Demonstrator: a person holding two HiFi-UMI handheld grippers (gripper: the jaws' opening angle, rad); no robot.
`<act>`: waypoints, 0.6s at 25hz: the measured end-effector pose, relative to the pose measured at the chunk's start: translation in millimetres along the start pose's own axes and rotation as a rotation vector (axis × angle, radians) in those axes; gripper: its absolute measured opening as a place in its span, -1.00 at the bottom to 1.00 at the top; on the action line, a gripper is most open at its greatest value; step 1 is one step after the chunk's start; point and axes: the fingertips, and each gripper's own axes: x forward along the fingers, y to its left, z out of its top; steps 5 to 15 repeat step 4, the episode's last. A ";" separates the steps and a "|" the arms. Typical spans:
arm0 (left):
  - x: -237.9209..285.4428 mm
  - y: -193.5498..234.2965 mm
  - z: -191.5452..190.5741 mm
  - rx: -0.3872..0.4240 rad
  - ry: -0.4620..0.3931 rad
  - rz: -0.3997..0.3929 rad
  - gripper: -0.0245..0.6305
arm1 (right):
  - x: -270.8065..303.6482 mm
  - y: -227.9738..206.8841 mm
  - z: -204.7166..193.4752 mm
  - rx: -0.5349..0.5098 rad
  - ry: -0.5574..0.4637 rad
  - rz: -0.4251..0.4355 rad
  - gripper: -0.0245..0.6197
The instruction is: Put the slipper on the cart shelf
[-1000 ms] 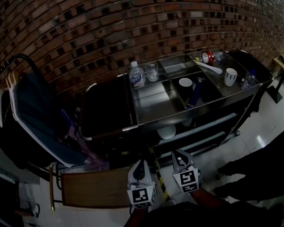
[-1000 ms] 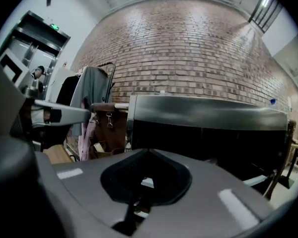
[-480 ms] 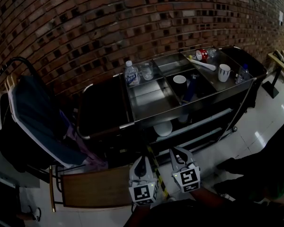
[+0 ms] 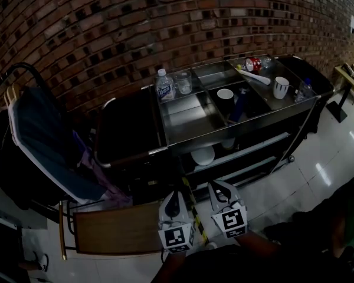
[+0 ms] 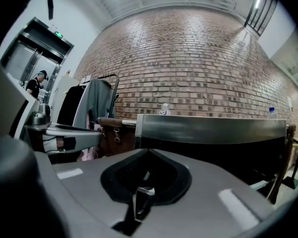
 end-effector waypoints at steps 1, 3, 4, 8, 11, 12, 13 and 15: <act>0.6 -0.2 -1.8 0.001 0.001 -0.001 -0.88 | 0.6 -0.5 -1.1 -0.003 0.003 -0.001 -0.92; 1.9 -1.2 -3.4 0.002 -0.001 -0.004 -0.88 | 1.6 -2.0 -3.7 -0.007 0.012 -0.007 -0.92; 2.5 -1.8 -3.9 0.003 -0.002 -0.005 -0.88 | 2.1 -2.9 -5.0 -0.009 0.017 -0.010 -0.92; 2.5 -1.8 -3.9 0.003 -0.002 -0.005 -0.88 | 2.1 -2.9 -5.0 -0.009 0.017 -0.010 -0.92; 2.5 -1.8 -3.9 0.003 -0.002 -0.005 -0.88 | 2.1 -2.9 -5.0 -0.009 0.017 -0.010 -0.92; 2.5 -1.8 -3.9 0.003 -0.002 -0.005 -0.88 | 2.1 -2.9 -5.0 -0.009 0.017 -0.010 -0.92; 2.5 -1.8 -3.9 0.003 -0.002 -0.005 -0.88 | 2.1 -2.9 -5.0 -0.009 0.017 -0.010 -0.92; 2.5 -1.8 -3.9 0.003 -0.002 -0.005 -0.88 | 2.1 -2.9 -5.0 -0.009 0.017 -0.010 -0.92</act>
